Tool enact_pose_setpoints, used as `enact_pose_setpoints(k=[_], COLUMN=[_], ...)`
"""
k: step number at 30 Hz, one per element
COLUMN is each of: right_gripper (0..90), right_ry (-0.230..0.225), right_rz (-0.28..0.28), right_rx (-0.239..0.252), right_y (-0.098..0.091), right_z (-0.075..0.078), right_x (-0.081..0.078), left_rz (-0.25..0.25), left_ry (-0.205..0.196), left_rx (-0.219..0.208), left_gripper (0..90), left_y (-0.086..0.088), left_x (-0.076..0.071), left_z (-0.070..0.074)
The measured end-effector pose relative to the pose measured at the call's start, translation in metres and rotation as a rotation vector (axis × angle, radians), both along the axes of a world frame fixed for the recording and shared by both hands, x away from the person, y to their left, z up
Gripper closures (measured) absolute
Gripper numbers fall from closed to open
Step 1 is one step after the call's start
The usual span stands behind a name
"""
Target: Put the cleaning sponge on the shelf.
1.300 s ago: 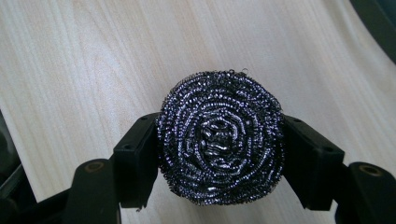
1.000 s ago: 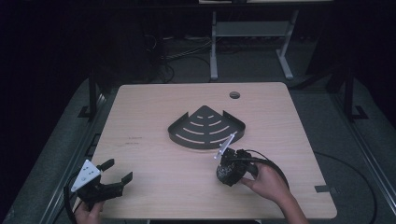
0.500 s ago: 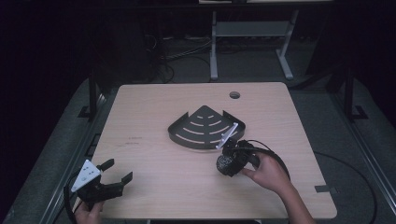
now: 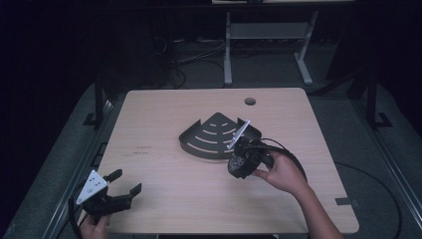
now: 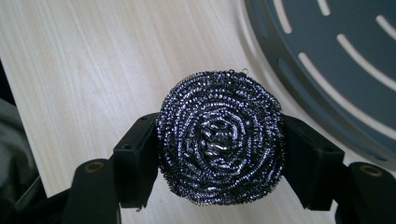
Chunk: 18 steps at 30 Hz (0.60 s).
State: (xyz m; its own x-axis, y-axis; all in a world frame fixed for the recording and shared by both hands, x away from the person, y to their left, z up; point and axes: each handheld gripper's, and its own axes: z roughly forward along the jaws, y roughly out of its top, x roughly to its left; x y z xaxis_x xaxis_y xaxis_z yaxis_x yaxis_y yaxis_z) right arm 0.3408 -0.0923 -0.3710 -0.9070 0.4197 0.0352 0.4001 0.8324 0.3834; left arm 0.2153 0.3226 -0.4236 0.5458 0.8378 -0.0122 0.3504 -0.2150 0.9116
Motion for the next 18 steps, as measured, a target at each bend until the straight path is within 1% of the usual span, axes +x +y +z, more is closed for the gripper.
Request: enact_pose_setpoints(k=[2,5,7,12,14,17,18], right_gripper=[33.1,33.1,33.1,33.1,33.1,33.1,33.1], right_ry=[0.003,-0.004,-0.004,-0.012,-0.008,-0.014,-0.008], right_rz=[0.001,0.001,0.002,-0.001,-0.001,0.0,0.0], right_rx=[0.001,-0.012,-0.007,-0.029,-0.028,-0.032,-0.03], right_y=[0.001,0.003,0.004,0.008,0.009,0.011,0.012], right_z=[0.003,0.006,0.008,0.012,0.013,0.014,0.015], right_x=[0.003,0.008,0.011,0.02,0.022,0.026,0.027], left_rz=[0.001,0.0,0.001,0.003,0.001,0.001,0.001], left_ry=[0.0,0.0,0.0,0.0,-0.003,-0.001,-0.001], left_rx=[-0.001,0.002,0.002,0.0,-0.001,0.001,-0.001], left_gripper=[13.2,13.2,13.3,13.2,13.2,13.2,13.2], left_y=[0.0,0.001,0.001,0.001,0.001,0.001,0.001], left_x=[0.0,0.0,0.0,0.0,0.0,0.0,0.0], left_z=[0.0,0.0,0.0,0.001,0.001,0.001,0.001])
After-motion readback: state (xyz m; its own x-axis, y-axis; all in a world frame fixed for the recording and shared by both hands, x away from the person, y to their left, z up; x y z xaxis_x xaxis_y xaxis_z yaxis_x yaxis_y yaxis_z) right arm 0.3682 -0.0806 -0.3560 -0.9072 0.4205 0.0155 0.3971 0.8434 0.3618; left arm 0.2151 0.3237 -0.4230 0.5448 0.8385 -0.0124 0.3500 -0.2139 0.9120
